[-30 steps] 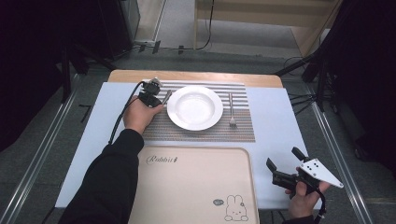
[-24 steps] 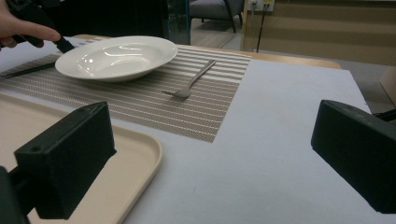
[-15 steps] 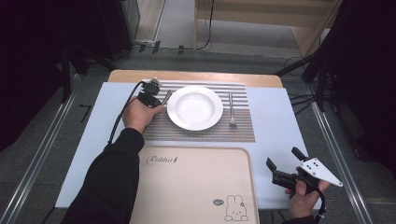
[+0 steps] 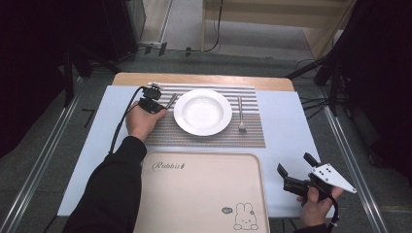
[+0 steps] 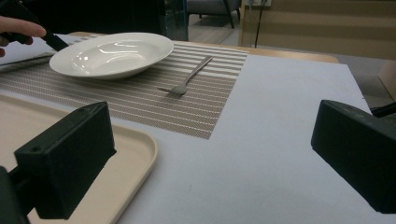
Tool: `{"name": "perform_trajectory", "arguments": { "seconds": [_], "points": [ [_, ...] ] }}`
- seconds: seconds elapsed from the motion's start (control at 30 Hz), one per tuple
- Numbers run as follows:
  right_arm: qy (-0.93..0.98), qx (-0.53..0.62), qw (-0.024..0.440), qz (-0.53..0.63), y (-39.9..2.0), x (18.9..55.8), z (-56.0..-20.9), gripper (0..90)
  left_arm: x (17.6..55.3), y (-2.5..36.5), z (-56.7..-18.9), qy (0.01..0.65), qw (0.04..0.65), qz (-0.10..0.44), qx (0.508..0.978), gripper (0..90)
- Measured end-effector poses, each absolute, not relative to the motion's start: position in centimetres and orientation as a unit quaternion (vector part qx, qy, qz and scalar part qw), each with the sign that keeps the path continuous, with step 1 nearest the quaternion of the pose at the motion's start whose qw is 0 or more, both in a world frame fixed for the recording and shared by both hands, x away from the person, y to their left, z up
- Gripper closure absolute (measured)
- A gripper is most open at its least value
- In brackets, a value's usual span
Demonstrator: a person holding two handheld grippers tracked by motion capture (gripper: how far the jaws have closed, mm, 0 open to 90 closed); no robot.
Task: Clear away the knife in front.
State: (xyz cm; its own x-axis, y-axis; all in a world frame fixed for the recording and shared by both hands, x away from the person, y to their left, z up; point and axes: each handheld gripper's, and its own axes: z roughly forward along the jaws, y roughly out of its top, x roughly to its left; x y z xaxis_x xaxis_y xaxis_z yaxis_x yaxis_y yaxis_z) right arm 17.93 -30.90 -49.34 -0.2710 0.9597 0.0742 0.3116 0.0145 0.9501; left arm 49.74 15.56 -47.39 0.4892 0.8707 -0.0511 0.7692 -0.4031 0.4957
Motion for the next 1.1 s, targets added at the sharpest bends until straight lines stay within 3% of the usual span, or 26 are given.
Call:
{"name": "perform_trajectory", "arguments": {
  "seconds": [1.1],
  "points": [
    [0.635, 0.498, 0.335, 0.485, -30.5, 18.0, -49.3, 0.0, 44.7, 18.5, -44.1, 0.462, 0.292, 0.134, 0.826, 79.4]
  ]
}}
